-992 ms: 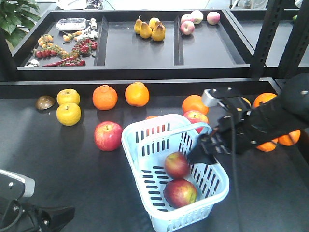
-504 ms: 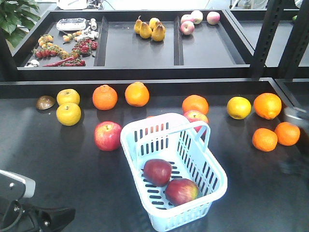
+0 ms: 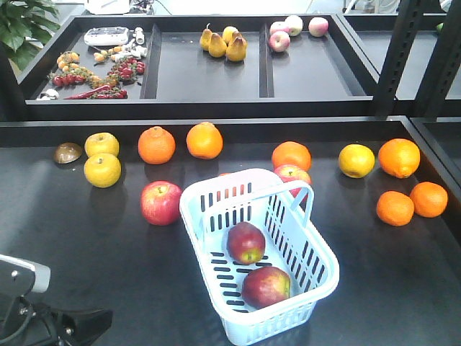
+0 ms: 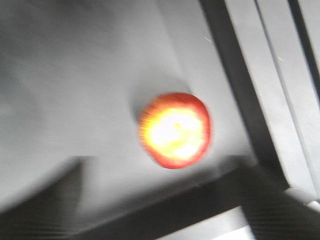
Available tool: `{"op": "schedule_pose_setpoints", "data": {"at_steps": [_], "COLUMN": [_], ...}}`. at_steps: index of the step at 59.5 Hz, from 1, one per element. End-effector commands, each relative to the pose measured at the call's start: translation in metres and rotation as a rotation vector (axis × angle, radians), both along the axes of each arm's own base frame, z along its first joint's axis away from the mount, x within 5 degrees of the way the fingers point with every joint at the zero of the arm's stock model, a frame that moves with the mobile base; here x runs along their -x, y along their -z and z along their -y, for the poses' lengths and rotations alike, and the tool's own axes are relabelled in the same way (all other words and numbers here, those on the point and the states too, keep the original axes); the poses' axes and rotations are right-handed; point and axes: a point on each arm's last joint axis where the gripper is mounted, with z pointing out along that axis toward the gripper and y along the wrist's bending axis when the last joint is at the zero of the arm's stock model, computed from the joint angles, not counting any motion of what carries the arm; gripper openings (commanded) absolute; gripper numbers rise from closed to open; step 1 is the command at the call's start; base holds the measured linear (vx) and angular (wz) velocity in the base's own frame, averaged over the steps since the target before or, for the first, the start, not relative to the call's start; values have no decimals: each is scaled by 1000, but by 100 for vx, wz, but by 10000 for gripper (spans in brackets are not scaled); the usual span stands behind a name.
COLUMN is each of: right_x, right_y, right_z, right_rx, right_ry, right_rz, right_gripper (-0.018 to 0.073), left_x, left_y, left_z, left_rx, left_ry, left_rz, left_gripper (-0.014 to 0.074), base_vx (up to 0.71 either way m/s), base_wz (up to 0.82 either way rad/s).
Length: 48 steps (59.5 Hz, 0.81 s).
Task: Pick three apples into basket with both arms
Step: 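Move the right gripper to a third red apple and grasp it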
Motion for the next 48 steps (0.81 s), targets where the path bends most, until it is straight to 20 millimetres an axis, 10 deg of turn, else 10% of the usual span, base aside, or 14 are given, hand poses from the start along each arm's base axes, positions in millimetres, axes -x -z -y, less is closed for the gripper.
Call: {"op": "schedule_pose_setpoints", "data": {"at_steps": [1,20,48], "right_x": [-6,-20,-29], "right_y": [-1,55,82], "right_z": [10,19,23], "right_rx": [64,-9,-27], "right_ry": [18,-2,-18], "right_rz": [11,-180,-208], "right_gripper": [728,680,642], "left_x": [-4,-4,-4], "left_y": [-8,-7,-7], "left_z": [0,0,0], "left_rx": [22,22,22], "left_ry": [-33,-30,-30], "left_rz": [39,36,37], "left_gripper": [-6,-6,-6], "base_vx": [0,0,0], "base_wz": [0,0,0]}}
